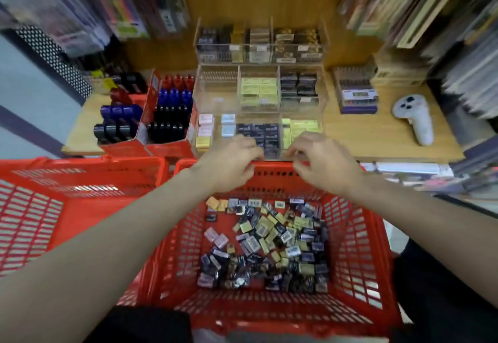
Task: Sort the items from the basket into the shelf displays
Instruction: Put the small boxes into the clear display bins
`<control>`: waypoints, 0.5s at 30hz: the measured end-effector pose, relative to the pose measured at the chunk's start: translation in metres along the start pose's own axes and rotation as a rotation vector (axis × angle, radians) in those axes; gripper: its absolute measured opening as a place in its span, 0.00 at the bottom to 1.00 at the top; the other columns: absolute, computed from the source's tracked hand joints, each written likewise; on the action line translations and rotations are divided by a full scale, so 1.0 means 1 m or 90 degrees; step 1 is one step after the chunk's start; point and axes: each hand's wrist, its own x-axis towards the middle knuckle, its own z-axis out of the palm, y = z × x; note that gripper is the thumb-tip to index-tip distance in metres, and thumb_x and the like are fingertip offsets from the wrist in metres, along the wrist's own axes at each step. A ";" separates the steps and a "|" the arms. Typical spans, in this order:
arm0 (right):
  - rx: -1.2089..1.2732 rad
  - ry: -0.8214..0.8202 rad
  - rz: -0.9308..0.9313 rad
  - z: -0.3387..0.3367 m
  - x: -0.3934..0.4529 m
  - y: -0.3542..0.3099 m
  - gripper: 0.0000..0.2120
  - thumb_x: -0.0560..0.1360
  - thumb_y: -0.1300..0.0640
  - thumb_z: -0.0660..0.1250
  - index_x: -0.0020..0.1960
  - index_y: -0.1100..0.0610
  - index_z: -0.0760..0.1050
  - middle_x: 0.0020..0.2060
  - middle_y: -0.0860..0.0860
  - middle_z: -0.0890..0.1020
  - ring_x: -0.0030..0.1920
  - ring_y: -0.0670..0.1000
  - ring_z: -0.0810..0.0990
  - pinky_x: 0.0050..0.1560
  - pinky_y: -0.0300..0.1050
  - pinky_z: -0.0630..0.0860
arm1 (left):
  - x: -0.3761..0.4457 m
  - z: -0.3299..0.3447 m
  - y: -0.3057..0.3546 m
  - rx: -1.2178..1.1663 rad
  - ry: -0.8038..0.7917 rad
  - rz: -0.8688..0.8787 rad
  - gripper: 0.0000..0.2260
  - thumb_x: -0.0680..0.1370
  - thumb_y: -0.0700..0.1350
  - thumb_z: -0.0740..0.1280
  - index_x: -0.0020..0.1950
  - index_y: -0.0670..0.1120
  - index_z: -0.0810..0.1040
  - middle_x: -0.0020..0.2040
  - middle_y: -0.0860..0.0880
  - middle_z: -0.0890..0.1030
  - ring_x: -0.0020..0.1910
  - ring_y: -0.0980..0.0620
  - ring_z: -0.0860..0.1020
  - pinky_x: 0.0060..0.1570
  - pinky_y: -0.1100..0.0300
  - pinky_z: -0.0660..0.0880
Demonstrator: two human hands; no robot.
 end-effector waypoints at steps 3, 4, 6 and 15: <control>0.009 -0.178 0.074 0.037 -0.034 -0.003 0.11 0.76 0.58 0.64 0.55 0.52 0.81 0.55 0.50 0.80 0.53 0.53 0.80 0.52 0.50 0.79 | -0.033 0.035 0.007 -0.012 -0.135 -0.038 0.11 0.78 0.43 0.63 0.59 0.48 0.79 0.56 0.48 0.79 0.58 0.47 0.76 0.55 0.51 0.74; 0.011 -0.217 0.094 0.048 -0.040 -0.004 0.11 0.76 0.59 0.64 0.56 0.52 0.81 0.55 0.50 0.81 0.53 0.52 0.80 0.52 0.50 0.79 | -0.040 0.046 0.007 -0.036 -0.163 -0.058 0.11 0.78 0.42 0.64 0.60 0.48 0.79 0.56 0.48 0.79 0.57 0.47 0.77 0.55 0.51 0.75; 0.035 -0.267 0.146 0.068 -0.049 -0.001 0.12 0.76 0.59 0.64 0.56 0.52 0.81 0.53 0.51 0.83 0.47 0.51 0.81 0.47 0.47 0.80 | -0.051 0.067 0.003 -0.124 -0.197 -0.131 0.12 0.78 0.41 0.64 0.60 0.48 0.80 0.53 0.49 0.81 0.53 0.48 0.80 0.54 0.53 0.76; 0.126 -0.358 0.277 0.165 -0.079 0.028 0.11 0.79 0.61 0.63 0.59 0.55 0.79 0.50 0.52 0.84 0.41 0.51 0.83 0.44 0.47 0.82 | -0.065 0.182 -0.018 -0.275 -0.310 -0.368 0.14 0.78 0.41 0.70 0.63 0.46 0.77 0.59 0.47 0.80 0.56 0.49 0.79 0.54 0.59 0.75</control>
